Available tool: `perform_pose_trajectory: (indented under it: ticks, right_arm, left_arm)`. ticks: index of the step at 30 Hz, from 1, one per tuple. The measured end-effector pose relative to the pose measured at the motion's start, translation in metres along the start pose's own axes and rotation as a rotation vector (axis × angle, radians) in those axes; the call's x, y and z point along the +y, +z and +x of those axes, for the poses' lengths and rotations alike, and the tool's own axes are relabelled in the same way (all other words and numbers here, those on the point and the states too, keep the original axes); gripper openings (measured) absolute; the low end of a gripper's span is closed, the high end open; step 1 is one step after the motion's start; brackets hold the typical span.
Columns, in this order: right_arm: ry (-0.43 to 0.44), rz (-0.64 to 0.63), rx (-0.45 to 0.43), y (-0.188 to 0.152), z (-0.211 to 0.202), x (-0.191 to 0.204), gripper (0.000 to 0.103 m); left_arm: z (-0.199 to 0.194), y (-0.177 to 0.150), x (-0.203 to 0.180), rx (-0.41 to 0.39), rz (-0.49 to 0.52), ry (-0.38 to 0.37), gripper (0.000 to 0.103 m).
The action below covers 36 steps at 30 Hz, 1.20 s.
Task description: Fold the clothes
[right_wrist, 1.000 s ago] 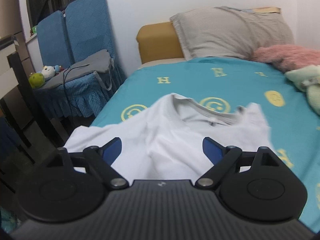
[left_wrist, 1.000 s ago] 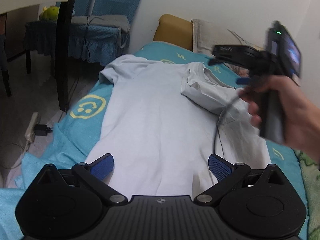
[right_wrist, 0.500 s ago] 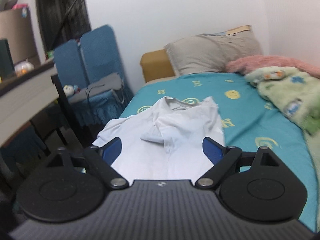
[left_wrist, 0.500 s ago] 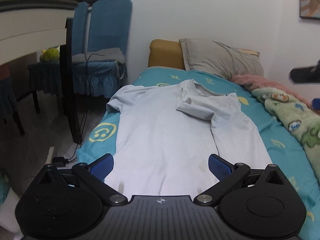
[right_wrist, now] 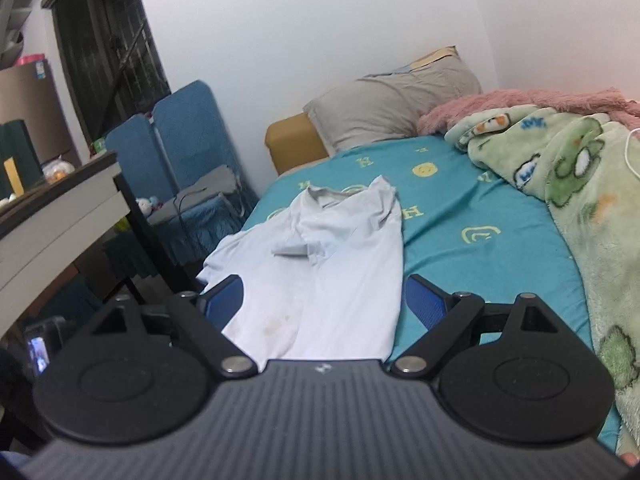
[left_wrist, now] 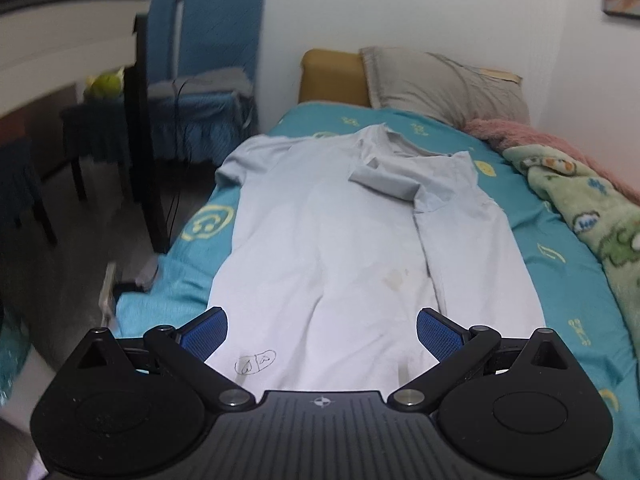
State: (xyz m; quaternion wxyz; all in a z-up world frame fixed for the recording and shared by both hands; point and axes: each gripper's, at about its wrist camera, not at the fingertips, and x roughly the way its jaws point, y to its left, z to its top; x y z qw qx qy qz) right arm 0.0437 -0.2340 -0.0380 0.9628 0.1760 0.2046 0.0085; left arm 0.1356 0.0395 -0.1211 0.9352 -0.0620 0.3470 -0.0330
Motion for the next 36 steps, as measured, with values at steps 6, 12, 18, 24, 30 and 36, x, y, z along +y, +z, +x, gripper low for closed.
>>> perform_pose_trajectory:
  ticks: [6,12,18,24,30,36]
  right_arm:
    - [0.027,0.022,0.045,-0.007,0.006,-0.01,0.089]
    - [0.026,0.033,0.074,-0.005,0.023,-0.017,0.089]
    - [0.043,0.074,0.108,-0.002,0.049,-0.027,0.089]
    - [0.046,0.143,0.145,-0.002,0.076,-0.043,0.089]
    - [0.045,0.273,0.191,-0.008,0.089,-0.065,0.089]
    - [0.043,0.399,0.235,-0.013,0.103,-0.086,0.089]
  left_arm:
    - [0.048,0.041,0.042,0.039,-0.226,-0.02,0.102]
    - [0.121,0.088,0.088,0.011,-0.377,-0.024,0.102]
    - [0.195,0.121,0.142,-0.004,-0.576,-0.038,0.098]
    - [0.267,0.14,0.165,-0.015,-0.804,-0.078,0.09]
    - [0.302,0.161,0.167,-0.048,-0.804,0.0,0.06]
    - [0.289,0.197,0.129,-0.09,-0.445,0.119,0.004]
